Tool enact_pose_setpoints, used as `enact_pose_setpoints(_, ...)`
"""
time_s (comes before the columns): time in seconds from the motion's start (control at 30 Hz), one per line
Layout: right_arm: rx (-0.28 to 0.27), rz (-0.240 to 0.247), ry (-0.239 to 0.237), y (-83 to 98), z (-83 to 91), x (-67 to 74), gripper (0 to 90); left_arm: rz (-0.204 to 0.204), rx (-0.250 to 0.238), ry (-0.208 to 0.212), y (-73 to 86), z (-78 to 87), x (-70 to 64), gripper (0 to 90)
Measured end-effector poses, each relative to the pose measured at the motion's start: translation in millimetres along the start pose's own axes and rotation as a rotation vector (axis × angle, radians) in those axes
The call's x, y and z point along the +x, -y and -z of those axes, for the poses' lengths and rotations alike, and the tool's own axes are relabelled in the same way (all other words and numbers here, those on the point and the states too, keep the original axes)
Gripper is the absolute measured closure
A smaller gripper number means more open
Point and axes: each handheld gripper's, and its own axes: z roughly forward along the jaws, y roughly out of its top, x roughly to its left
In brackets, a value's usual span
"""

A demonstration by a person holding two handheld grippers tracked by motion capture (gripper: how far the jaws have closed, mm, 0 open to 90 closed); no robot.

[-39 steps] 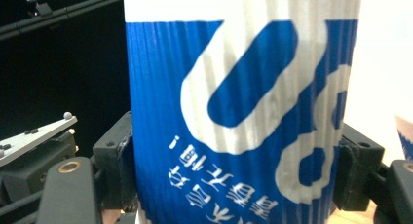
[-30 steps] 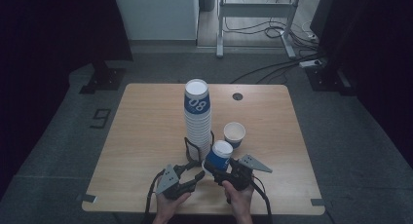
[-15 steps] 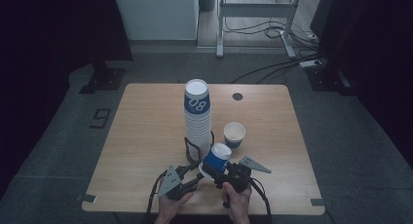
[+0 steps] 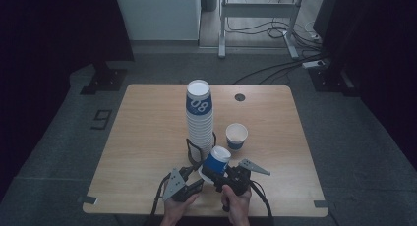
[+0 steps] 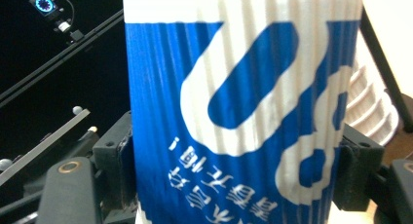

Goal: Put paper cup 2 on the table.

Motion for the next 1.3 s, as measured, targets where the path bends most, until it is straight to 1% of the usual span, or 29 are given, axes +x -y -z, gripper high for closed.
enact_pose_setpoints(0.07, 0.006, 0.000, 0.003, 0.7, -0.5, 0.7, 22.1, 0.000, -0.016, -0.016, 0.4, -1.0, -0.9, 60.5)
enact_pose_setpoints(0.1, 0.022, -0.004, -0.006, 1.4, -1.0, 0.9, 22.0, 0.001, -0.021, -0.021, 0.2, -1.2, -0.8, 63.5)
enact_pose_setpoints(0.13, 0.022, -0.004, -0.006, 1.4, -1.0, 0.9, 22.0, -0.001, -0.023, -0.030, 0.0, -1.4, -0.9, 63.5)
enact_pose_setpoints(0.17, 0.036, -0.013, -0.014, 1.6, -2.4, 1.2, 21.7, -0.004, -0.019, -0.042, 0.0, -2.0, -0.8, 65.7)
enact_pose_setpoints(0.23, 0.045, -0.009, -0.010, 1.1, -2.9, 1.6, 21.6, -0.008, -0.011, -0.048, -0.1, -1.9, -0.6, 67.0)
enact_pose_setpoints(0.3, 0.047, -0.009, -0.012, 0.0, -3.4, 1.2, 20.8, -0.010, -0.009, -0.053, 0.5, -1.3, 0.1, 72.5)
enact_pose_setpoints(0.33, 0.051, 0.006, -0.014, -0.6, -3.4, 1.7, 19.4, -0.012, -0.004, -0.058, 1.4, -0.3, 0.4, 77.6)
enact_pose_setpoints(0.37, 0.051, 0.006, -0.014, -0.6, -3.4, 1.7, 19.4, -0.012, -0.004, -0.058, 1.4, -0.3, 0.4, 79.3)
enact_pose_setpoints(0.4, 0.057, 0.011, -0.016, -0.6, -3.5, 1.9, 18.5, -0.011, 0.009, -0.059, 1.8, -0.3, 0.6, 79.3)
enact_pose_setpoints(0.43, 0.061, 0.012, -0.015, -0.6, -4.3, 2.3, 16.6, 0.006, 0.013, -0.044, 2.5, -0.2, 1.5, 82.0)
enact_pose_setpoints(0.47, 0.062, 0.022, -0.017, -0.5, -4.6, 2.5, 16.1, 0.015, 0.014, -0.041, 3.1, 0.0, 1.9, 82.3)
enact_pose_setpoints(0.5, 0.060, 0.035, -0.010, -0.3, -4.6, 2.4, 15.2, 0.011, 0.025, -0.036, 3.0, 0.8, 2.1, 82.4)
enact_pose_setpoints(0.57, 0.058, 0.042, -0.009, -0.3, -4.9, 2.3, 12.8, 0.004, 0.039, -0.028, 3.1, 1.5, 1.4, 82.9)
enact_pose_setpoints(0.73, 0.024, 0.064, 0.012, -4.4, -2.8, 0.6, 12.8, 0.023, 0.074, 0.010, 1.2, 3.4, 2.6, 83.3)
enact_pose_setpoints(0.77, 0.014, 0.074, 0.019, -7.6, -1.3, -0.2, 11.9, 0.033, 0.084, 0.025, 0.0, 4.4, 3.3, 83.4)
enact_pose_setpoints(0.8, 0.014, 0.074, 0.019, -7.6, -1.3, -0.2, 11.9, 0.033, 0.084, 0.025, 0.0, 4.4, 3.3, 83.4)
enact_pose_setpoints(0.87, 0.014, 0.084, 0.020, -9.8, -0.9, -0.6, 12.0, 0.033, 0.105, 0.035, -1.4, 5.5, 3.8, 83.4)
enact_pose_setpoints(0.9, 0.006, 0.099, 0.026, -11.1, -0.8, -0.6, 12.1, 0.042, 0.117, 0.049, -2.0, 6.5, 4.8, 83.5)
enact_pose_setpoints(0.97, 0.005, 0.100, 0.027, -12.0, -0.3, -0.5, 12.2, 0.047, 0.122, 0.057, -2.2, 7.0, 5.3, 83.5)
enact_pose_setpoints(1.0, -0.003, 0.102, 0.028, -12.6, -0.1, -0.4, 12.2, 0.051, 0.136, 0.065, -2.9, 7.4, 6.2, 83.5)
enact_pose_setpoints(1.1, -0.003, 0.132, 0.043, -16.2, 1.8, -0.8, 12.6, 0.065, 0.157, 0.103, -3.2, 8.4, 9.4, 83.4)
enact_pose_setpoints(1.13, -0.003, 0.132, 0.043, -16.2, 1.8, -0.8, 12.6, 0.064, 0.165, 0.112, -3.3, 8.8, 10.3, 83.4)
enact_pose_setpoints(1.2, -0.006, 0.135, 0.051, -18.2, 3.6, -0.7, 13.0, 0.059, 0.182, 0.114, -3.7, 9.8, 11.6, 83.5)
enact_pose_setpoints(1.23, -0.017, 0.140, 0.051, -20.4, 6.2, -1.6, 13.0, 0.052, 0.192, 0.116, -4.1, 10.4, 12.1, 83.5)
enact_pose_setpoints(1.27, -0.017, 0.140, 0.051, -20.4, 6.2, -1.6, 13.0, 0.045, 0.203, 0.114, -4.4, 10.8, 12.4, 83.5)
enact_pose_setpoints(1.3, -0.025, 0.140, 0.053, -21.8, 9.1, -2.2, 12.9, 0.036, 0.226, 0.119, -5.0, 11.2, 13.6, 83.5)
